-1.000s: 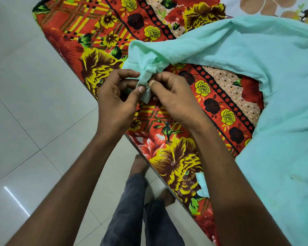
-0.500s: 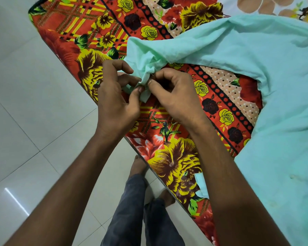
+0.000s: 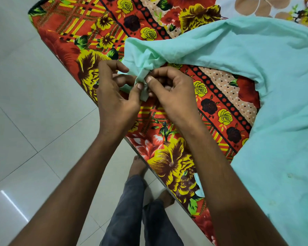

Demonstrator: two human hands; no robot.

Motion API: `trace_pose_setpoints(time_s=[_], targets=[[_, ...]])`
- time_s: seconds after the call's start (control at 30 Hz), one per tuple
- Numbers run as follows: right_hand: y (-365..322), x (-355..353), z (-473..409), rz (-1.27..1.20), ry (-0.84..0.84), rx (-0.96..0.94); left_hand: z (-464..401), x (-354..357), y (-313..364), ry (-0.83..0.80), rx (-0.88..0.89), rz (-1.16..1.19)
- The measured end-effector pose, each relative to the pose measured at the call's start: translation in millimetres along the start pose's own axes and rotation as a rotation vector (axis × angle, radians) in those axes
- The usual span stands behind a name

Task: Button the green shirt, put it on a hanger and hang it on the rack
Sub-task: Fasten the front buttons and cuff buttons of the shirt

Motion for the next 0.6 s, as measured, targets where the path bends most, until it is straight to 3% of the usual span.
trace_pose_setpoints(time_s=[0.3,0.6], targets=[[0.3,-5.2,8.6,0.040,-0.015,0.047,0.6,-3.3,7.2,-0.017,0.166,-0.134],[3.5,-2.9,6.0,-0.037,-0.046,0.113,2.8,-10.1,8.4,-0.092,0.115,-0.069]])
Point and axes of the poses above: each hand's wrist, its own z-axis away from the middle knuckle, its own x-axis out of the palm, y = z × x, the point moved 1 cm from there along -z, towards the middle knuckle, and after that the axes turned 12 degrees about -z, right-handed, at the moved point
